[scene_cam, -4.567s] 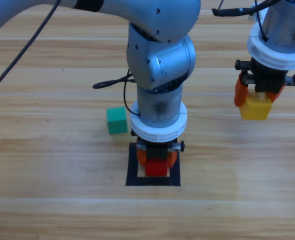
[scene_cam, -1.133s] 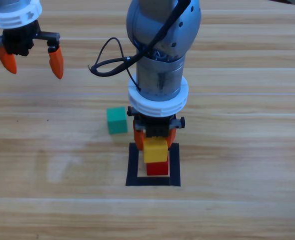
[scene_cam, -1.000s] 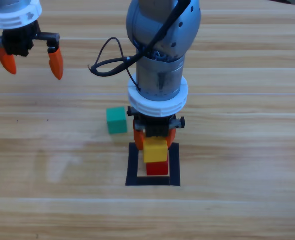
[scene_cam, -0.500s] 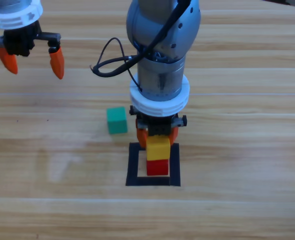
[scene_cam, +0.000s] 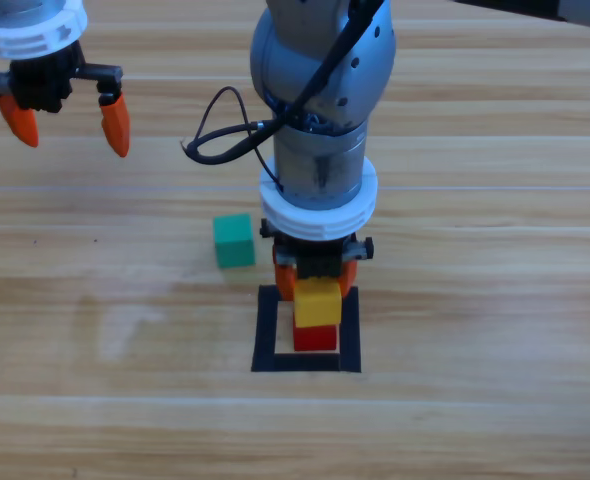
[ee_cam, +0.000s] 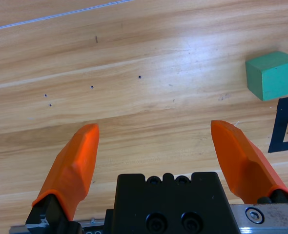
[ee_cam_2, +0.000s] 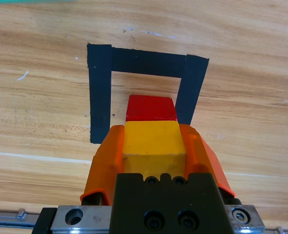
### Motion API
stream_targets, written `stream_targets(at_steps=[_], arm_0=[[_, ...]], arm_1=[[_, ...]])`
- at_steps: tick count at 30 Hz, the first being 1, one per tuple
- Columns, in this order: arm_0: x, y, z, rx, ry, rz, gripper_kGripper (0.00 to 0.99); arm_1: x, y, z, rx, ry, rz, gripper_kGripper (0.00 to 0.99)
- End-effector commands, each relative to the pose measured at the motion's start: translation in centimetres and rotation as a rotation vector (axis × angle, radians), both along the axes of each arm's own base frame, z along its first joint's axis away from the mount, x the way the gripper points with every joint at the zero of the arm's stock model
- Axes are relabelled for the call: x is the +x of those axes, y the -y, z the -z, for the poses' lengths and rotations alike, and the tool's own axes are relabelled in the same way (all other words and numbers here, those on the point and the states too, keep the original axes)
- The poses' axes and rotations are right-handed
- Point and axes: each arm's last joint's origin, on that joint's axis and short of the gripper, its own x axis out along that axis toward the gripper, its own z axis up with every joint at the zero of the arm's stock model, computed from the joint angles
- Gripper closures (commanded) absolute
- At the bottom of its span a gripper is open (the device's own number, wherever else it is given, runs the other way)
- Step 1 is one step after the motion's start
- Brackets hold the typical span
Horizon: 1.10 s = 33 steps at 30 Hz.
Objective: Stack the blocks in the rectangular block: red at the bottom, yellow in the middle, green on top
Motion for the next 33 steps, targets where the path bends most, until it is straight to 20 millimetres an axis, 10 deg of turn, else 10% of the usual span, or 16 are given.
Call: stream_targets(at_steps=[1, 8, 14, 17, 24, 30, 33], arm_0=[[0.8, -0.4, 2.0, 0.009, -0.042, -0.006, 0.021], [0.9, -0.4, 2.0, 0.009, -0.04, -0.006, 0.025], [1.2, -0.3, 1.6, -0.002, -0.02, -0.005, 0.025], [2.0, 0.1, 0.5, -0.036, 0.026, -0.019, 0.021], [2.5, 5.0, 0.9, -0.095, 0.042, -0.134, 0.01], [0.5, 11.8, 3.6, -0.048, 0.011, -0.19, 0.014], [-1.2, 14.5, 3.8, -0.031, 0.017, -0.187, 0.013]], arm_1=[[-0.4, -0.9, 3.4, -0.059, -0.045, -0.009, 0.022], [-0.6, -0.2, -2.1, 0.03, 0.03, -0.011, 0.0], [-2.9, 4.7, -15.0, 0.159, 0.273, -0.008, 0.0], [-4.0, 6.8, -18.3, 0.176, 0.347, -0.047, 0.0], [-6.1, 11.1, -20.0, 0.103, 0.43, -0.121, 0.004], [-10.9, 21.7, -16.9, 0.455, 0.622, -0.266, 0.004], [-12.6, 23.7, -16.0, 0.467, 0.674, -0.366, 0.004]])
